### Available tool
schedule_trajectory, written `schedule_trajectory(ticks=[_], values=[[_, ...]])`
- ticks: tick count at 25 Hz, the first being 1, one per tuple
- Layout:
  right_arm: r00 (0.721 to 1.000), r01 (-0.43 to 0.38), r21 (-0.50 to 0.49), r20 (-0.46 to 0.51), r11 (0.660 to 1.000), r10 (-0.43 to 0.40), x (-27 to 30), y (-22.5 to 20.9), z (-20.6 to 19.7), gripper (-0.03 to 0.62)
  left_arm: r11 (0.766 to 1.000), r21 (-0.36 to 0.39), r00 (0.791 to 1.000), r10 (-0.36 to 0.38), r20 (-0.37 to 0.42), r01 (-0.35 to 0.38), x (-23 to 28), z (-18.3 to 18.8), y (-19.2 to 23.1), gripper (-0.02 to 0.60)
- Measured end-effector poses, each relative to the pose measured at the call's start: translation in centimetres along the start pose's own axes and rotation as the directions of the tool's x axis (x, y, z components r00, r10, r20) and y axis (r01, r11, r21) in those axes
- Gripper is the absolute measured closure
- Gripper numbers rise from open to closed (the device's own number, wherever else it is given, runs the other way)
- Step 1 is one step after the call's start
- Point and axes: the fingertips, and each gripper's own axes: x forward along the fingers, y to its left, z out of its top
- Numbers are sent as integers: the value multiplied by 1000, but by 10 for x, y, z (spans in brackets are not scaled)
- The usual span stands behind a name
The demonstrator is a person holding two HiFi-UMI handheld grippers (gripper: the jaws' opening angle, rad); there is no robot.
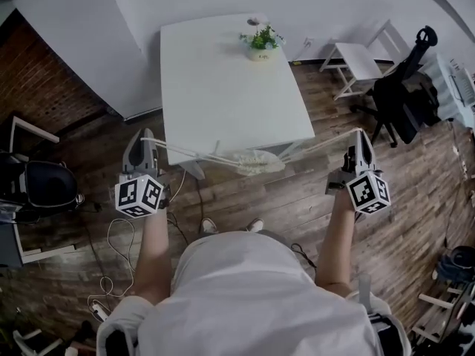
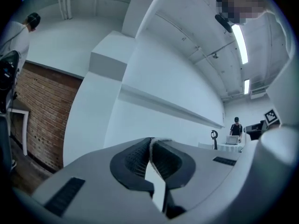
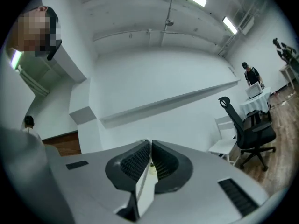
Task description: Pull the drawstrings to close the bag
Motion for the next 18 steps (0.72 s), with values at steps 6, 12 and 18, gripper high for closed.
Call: schedule_trajectory(ticks=[6,12,18], values=[[993,-112,-1,24,994,112,9,46,14,554,990,29,989,-136,49,135,2,27,-52,566],[985,-166,-63,36,984,169,3,70,21,554,981,50,980,-189,61,186,0,41,-72,566],[985,-170,-164,-8,972,171,-1,84,24,554,980,52,981,-191,30,190,-4,36,-70,566]])
